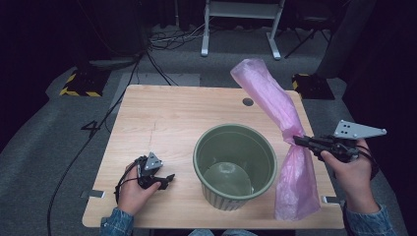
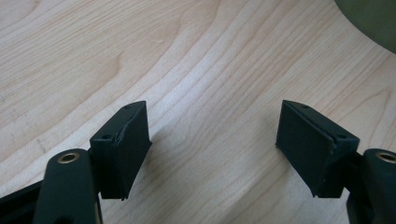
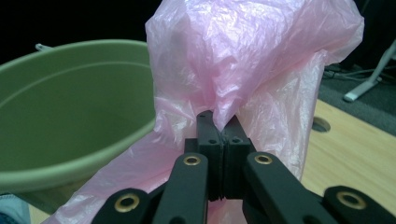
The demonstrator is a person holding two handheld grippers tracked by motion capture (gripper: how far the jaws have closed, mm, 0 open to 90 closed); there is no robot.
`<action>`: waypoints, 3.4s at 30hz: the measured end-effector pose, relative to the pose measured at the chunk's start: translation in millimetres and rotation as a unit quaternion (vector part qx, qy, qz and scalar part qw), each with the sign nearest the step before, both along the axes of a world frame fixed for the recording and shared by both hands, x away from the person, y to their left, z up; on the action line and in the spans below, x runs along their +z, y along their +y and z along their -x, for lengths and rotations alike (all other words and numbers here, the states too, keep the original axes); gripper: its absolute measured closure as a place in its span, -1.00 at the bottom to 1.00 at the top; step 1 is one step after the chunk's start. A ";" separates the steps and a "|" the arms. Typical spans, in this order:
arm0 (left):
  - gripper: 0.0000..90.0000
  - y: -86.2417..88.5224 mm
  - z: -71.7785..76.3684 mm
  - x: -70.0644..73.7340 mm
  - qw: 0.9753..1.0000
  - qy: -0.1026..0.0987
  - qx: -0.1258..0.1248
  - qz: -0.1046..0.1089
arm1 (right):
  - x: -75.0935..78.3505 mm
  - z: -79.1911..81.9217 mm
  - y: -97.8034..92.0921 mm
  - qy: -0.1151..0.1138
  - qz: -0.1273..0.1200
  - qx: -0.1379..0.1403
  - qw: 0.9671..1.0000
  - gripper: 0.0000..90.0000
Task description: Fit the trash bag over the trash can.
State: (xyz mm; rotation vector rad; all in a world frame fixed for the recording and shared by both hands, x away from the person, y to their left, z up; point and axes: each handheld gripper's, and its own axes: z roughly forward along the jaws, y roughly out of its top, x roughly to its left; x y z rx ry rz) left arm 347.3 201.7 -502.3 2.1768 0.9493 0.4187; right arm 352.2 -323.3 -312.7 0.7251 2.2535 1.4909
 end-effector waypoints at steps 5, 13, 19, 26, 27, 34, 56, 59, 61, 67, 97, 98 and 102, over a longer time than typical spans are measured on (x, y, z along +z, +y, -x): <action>-0.44 3.2 2.1 -1.6 1.000 0.005 0.005 0.011 | 12.6 -2.1 10.8 -0.014 -0.006 0.014 1.000 0.99; -0.45 5.9 6.2 -1.8 1.000 0.006 0.012 0.012 | 32.0 -6.3 30.0 -0.038 -0.007 0.033 0.999 0.99; -0.45 6.1 6.4 -1.8 1.000 0.004 0.013 0.012 | 48.3 -8.6 45.0 -0.055 -0.006 0.045 0.997 0.99; -0.45 6.1 6.3 -1.9 1.000 0.004 0.012 0.012 | 65.9 -11.8 64.1 -0.072 -0.008 0.059 0.996 0.99; -0.46 6.1 6.4 -1.8 1.000 0.005 0.012 0.011 | 68.0 -12.2 66.8 -0.075 -0.010 0.061 0.995 0.99; -0.46 5.9 6.6 -1.8 1.000 0.004 0.013 0.010 | 78.6 -17.9 85.3 -0.088 -0.019 0.070 0.993 0.99; -0.54 2.3 5.1 -2.0 1.000 0.006 0.015 0.008 | 59.3 -34.2 138.3 -0.109 -0.060 0.085 0.989 0.99; -0.56 1.5 4.3 -2.0 1.000 0.005 0.014 0.006 | 57.0 -34.0 146.3 -0.107 -0.058 0.093 0.988 0.99; -0.57 1.3 3.9 -1.9 1.000 0.005 0.013 0.005 | 56.8 -33.2 152.7 -0.108 -0.057 0.099 0.987 0.99; -0.57 1.3 3.9 -2.1 1.000 0.006 0.012 0.007 | 51.5 -32.5 163.3 -0.106 -0.053 0.109 0.987 0.99; -0.59 -5.2 -0.8 -2.0 1.000 0.009 0.009 0.007 | -3.0 22.3 109.2 -0.060 -0.007 0.106 0.993 0.98; -0.59 -5.4 -1.2 -1.9 1.000 0.007 0.007 0.005 | -4.9 24.4 107.1 -0.058 -0.006 0.105 0.993 0.98; -0.59 -6.7 -1.4 -2.0 1.000 0.008 0.008 0.008 | -14.6 30.1 100.2 -0.048 -0.002 0.101 0.994 0.98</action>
